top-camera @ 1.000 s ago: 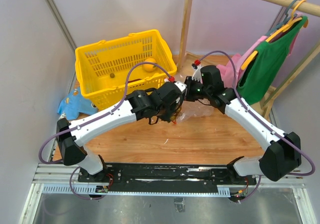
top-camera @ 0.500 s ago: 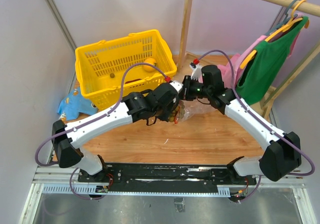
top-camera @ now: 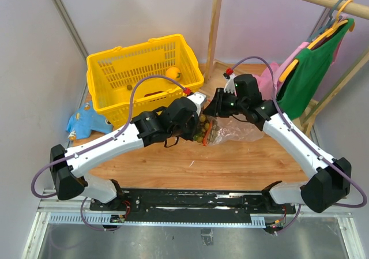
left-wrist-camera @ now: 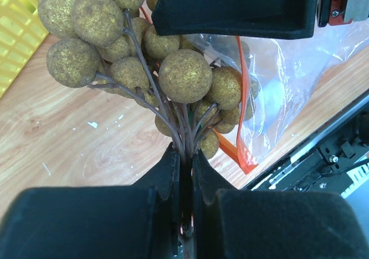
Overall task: Place the food in the zip-top bag and seal the zipper
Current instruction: Place the fake fruit in the zipper food storage bag.
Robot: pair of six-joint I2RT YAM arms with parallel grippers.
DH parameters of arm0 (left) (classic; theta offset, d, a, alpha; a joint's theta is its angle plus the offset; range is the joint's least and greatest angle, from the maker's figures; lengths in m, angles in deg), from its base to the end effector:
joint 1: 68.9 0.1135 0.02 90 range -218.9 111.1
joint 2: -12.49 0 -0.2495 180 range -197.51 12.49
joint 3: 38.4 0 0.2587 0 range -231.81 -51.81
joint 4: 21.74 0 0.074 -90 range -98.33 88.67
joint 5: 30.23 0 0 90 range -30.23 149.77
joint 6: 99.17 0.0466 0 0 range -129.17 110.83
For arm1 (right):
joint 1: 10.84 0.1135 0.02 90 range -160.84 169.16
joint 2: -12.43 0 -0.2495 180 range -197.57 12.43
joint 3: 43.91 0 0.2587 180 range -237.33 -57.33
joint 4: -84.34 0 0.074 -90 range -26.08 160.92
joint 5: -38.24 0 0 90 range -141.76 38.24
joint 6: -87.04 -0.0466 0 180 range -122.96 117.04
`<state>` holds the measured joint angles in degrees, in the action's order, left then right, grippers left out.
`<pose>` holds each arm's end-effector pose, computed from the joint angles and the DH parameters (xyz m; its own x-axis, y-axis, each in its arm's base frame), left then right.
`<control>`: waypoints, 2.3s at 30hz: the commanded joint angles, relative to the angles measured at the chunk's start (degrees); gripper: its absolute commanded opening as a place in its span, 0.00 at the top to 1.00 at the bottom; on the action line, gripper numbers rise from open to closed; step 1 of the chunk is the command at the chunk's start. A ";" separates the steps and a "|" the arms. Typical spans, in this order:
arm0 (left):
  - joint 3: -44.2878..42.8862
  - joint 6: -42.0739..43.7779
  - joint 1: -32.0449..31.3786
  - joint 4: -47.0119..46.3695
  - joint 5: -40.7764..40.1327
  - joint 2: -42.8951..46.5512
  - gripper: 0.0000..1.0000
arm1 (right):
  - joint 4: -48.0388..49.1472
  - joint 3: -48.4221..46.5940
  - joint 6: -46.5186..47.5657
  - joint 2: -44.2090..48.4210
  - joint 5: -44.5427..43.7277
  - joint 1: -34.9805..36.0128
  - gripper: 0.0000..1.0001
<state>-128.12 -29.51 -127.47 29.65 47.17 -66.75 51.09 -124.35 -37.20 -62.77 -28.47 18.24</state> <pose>0.1745 -0.2661 0.3274 -0.5798 0.2982 -0.7583 0.5815 0.8033 -0.1287 0.2681 0.1702 0.3235 -0.7621 0.1675 -0.6254 -0.3903 0.6518 0.6503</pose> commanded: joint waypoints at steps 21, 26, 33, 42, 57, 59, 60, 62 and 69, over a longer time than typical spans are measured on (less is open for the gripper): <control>-0.15 0.81 0.36 -6.16 2.77 -1.52 1.00 | -11.80 -4.97 4.52 2.28 -10.74 -0.69 0.88; 0.58 1.17 0.36 -7.24 2.88 -1.14 1.00 | -5.90 -2.42 4.39 2.97 -4.13 -0.71 0.99; 1.25 0.72 0.43 -7.92 2.75 -1.51 1.00 | 3.39 0.06 4.18 4.18 3.99 -0.60 0.99; 2.98 0.14 1.13 -10.54 2.14 0.32 1.00 | -4.01 -1.78 6.77 5.65 -3.45 -0.61 0.72; 3.59 1.75 1.09 -10.78 4.93 1.02 1.00 | -15.35 -8.25 8.74 4.31 -15.31 -0.61 0.70; 3.76 1.97 1.09 -11.13 5.42 1.09 1.00 | -15.76 -8.60 8.62 3.91 -15.52 -0.60 0.69; 3.82 2.09 1.09 -11.31 5.65 1.10 1.00 | -15.90 -8.82 8.66 3.71 -15.73 -0.60 0.71; 3.83 2.34 1.11 -11.39 6.08 1.11 1.00 | -16.58 -9.25 8.59 3.30 -16.48 -0.63 0.79; 3.64 3.05 1.09 -11.34 6.22 0.81 1.00 | -21.61 -12.89 9.94 0.25 -21.11 -0.30 0.99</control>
<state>-124.43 -27.80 -126.66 20.86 52.35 -67.38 33.30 -133.84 -28.61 -60.85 -45.60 18.24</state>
